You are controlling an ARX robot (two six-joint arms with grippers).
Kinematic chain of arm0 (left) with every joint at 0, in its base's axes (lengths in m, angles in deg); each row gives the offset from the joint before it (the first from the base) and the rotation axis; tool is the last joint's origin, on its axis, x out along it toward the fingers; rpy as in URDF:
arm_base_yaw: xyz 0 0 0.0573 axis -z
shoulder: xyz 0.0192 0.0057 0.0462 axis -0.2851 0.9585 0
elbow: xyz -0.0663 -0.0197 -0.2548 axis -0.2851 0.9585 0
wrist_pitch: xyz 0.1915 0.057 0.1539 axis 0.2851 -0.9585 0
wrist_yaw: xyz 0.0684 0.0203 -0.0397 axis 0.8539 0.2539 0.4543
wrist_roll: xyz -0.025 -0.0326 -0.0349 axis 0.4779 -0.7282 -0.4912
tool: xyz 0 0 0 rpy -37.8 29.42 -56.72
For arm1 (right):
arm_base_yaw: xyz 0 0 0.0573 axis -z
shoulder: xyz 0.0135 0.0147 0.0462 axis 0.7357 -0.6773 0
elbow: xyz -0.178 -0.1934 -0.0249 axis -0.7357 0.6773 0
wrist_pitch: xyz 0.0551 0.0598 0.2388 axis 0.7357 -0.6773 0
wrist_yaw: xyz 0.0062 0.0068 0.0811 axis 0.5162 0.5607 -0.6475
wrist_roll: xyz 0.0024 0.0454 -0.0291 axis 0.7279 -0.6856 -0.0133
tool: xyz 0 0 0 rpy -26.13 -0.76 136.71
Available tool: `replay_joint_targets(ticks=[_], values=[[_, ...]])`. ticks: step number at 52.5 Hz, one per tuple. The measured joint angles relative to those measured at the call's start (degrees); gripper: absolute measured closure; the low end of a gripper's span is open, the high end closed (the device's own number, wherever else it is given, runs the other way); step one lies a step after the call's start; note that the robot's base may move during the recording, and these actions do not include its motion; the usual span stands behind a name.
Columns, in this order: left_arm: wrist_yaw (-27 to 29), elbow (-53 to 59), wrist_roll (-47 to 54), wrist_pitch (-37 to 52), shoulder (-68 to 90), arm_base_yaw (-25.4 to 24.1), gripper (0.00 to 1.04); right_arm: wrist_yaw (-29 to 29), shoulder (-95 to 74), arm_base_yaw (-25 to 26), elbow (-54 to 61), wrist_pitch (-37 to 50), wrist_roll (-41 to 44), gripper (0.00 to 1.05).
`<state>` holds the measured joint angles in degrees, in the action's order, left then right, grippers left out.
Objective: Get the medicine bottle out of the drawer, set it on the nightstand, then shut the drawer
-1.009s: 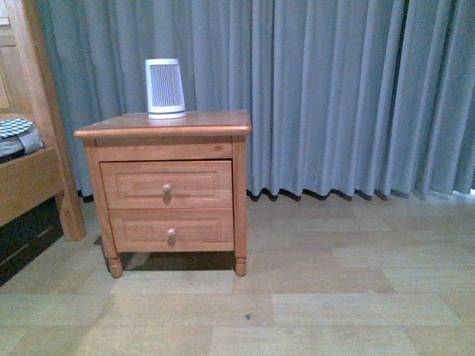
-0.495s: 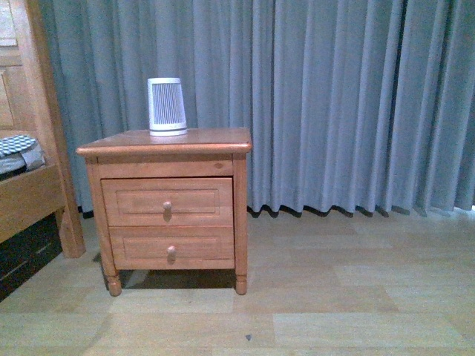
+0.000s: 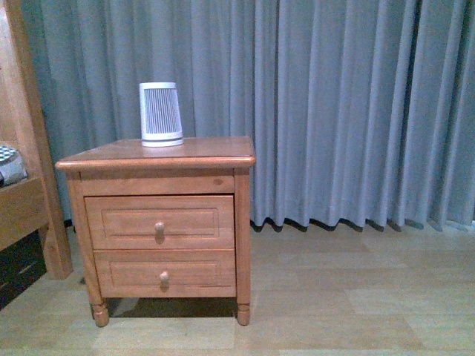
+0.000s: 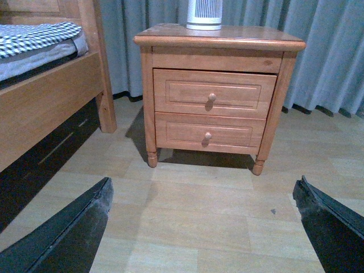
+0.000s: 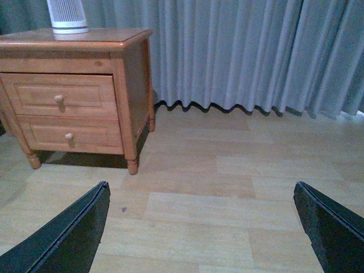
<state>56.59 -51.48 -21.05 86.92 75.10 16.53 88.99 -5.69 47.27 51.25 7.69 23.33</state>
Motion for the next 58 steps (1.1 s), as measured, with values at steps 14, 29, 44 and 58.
replay_joint_targets(ticks=[14, 29, 44, 58], values=[[0.00, 0.00, 0.00, 0.00, 0.00, 0.00, 0.07, -0.02, 0.00, 0.00, 0.00, 0.00, 0.00, 0.07], [-0.02, 0.00, 0.00, 0.00, -0.02, 0.00, 0.07, 0.00, 0.00, 0.00, 0.00, 0.00, 0.00, 0.07], [-13.88, -21.11, 1.42, 4.57, 35.28, -4.39, 0.07, -0.02, 0.00, 0.00, 0.00, 0.00, 0.00, 0.07], [-10.19, -38.47, 5.01, 28.13, 71.84, 1.42, 0.07, -0.02, 0.00, 0.00, 0.00, 0.00, 0.00, 0.07]])
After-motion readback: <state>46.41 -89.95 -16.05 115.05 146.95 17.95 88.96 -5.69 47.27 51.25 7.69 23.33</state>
